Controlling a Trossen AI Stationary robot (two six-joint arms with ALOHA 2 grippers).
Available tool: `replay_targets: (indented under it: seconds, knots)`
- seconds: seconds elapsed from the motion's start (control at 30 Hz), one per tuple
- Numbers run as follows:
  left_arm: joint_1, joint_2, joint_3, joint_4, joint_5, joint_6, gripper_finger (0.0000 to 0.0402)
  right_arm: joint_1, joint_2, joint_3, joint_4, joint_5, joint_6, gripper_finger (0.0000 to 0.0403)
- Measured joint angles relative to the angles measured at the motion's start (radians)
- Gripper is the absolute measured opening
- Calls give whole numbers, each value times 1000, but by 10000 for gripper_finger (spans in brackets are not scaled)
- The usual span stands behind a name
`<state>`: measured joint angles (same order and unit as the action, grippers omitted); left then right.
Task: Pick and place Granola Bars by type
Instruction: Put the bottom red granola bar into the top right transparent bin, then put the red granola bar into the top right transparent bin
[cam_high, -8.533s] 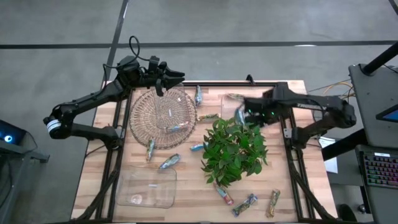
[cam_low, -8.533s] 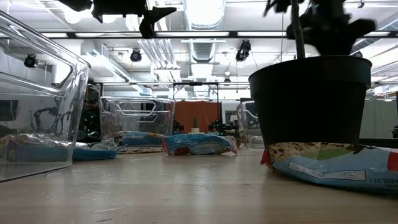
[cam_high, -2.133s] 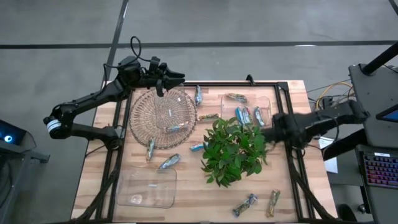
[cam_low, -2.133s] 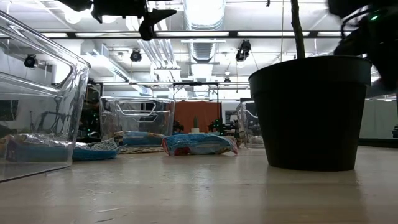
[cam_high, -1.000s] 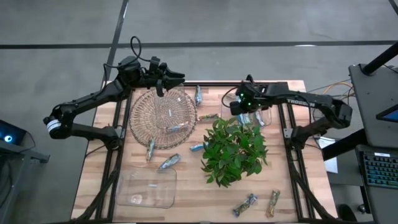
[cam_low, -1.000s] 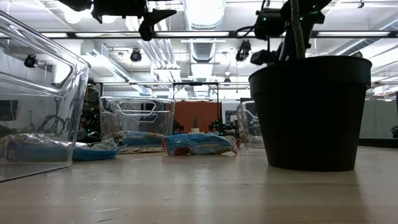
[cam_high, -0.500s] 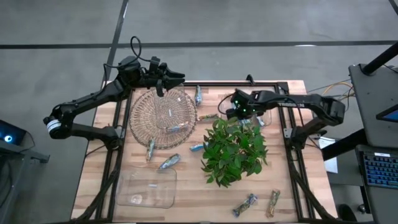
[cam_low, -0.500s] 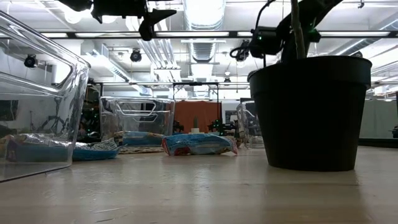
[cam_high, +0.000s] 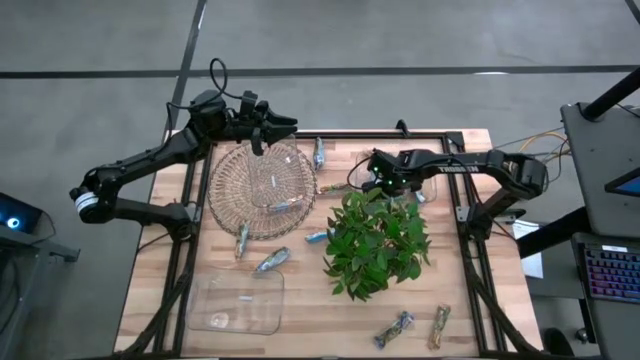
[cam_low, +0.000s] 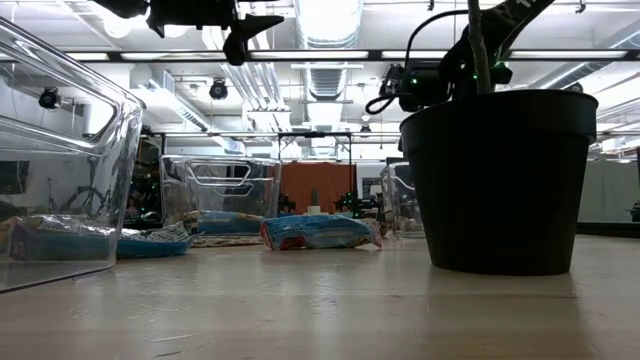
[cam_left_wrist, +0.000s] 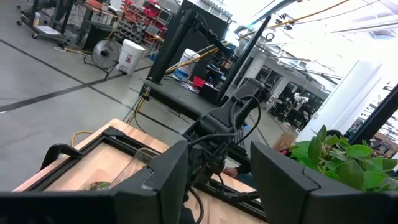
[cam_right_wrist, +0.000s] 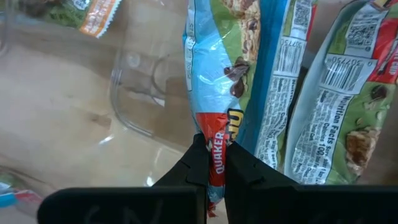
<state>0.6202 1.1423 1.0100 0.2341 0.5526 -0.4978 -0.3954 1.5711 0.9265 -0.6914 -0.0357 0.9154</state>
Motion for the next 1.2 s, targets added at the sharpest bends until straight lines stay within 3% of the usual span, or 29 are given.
replay_targets:
  seconds: [0.57, 0.87, 1.2]
  knots:
    - [0, 0, 0, 0, 0, 0, 158, 0, -8, 0, -7, -9, -40, 122]
    - [0, 0, 0, 0, 0, 0, 158, -1, -119, 0, -27, 45, -100, 144]
    - [0, 0, 0, 0, 0, 0, 158, -73, -206, 39, -32, 84, -555, 144]
